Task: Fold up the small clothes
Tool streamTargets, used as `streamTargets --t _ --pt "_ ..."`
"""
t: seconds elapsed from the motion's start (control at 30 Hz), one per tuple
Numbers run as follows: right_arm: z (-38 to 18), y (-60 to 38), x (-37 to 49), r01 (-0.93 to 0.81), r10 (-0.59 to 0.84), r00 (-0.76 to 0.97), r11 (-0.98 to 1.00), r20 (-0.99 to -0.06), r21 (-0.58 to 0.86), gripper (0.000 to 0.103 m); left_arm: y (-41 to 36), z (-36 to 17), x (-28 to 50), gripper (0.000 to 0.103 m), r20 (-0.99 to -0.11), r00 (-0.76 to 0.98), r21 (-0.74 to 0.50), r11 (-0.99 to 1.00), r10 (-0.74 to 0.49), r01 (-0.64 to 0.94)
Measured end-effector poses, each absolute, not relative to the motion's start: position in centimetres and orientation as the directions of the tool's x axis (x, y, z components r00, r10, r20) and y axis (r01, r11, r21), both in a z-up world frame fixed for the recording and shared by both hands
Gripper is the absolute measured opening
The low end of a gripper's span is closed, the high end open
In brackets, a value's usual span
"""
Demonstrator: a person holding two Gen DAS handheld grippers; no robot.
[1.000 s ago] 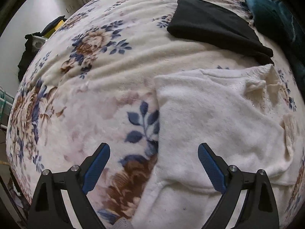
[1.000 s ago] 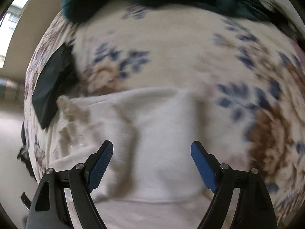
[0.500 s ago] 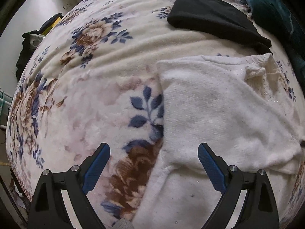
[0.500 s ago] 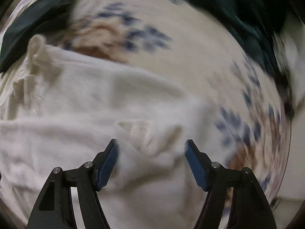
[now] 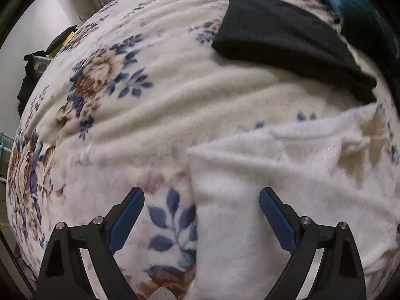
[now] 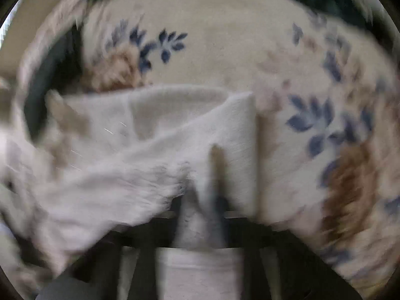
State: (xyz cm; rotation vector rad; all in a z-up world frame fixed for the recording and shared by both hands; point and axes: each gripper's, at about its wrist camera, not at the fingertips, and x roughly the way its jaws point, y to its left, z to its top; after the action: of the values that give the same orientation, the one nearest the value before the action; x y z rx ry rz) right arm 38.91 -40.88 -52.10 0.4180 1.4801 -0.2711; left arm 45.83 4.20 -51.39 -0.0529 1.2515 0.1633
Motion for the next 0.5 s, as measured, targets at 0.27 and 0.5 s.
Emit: streamTargets --t 0.27,0.5 --pt "-49.3 -42.8 38.0 0.438 -0.072 0.181 0.899 -0.981 0.015 0.006 3.6 -50.9 45.9 0.094 -0.941 0.326 0.058 0.993 0.091 -0.107" --pt "-52.3 -45.4 39.3 0.473 0.148 0.054 0.867 -0.987 0.156 0.057 3.4 -54.6 46.9 0.094 -0.965 0.249 0.067 0.994 0.087 -0.089"
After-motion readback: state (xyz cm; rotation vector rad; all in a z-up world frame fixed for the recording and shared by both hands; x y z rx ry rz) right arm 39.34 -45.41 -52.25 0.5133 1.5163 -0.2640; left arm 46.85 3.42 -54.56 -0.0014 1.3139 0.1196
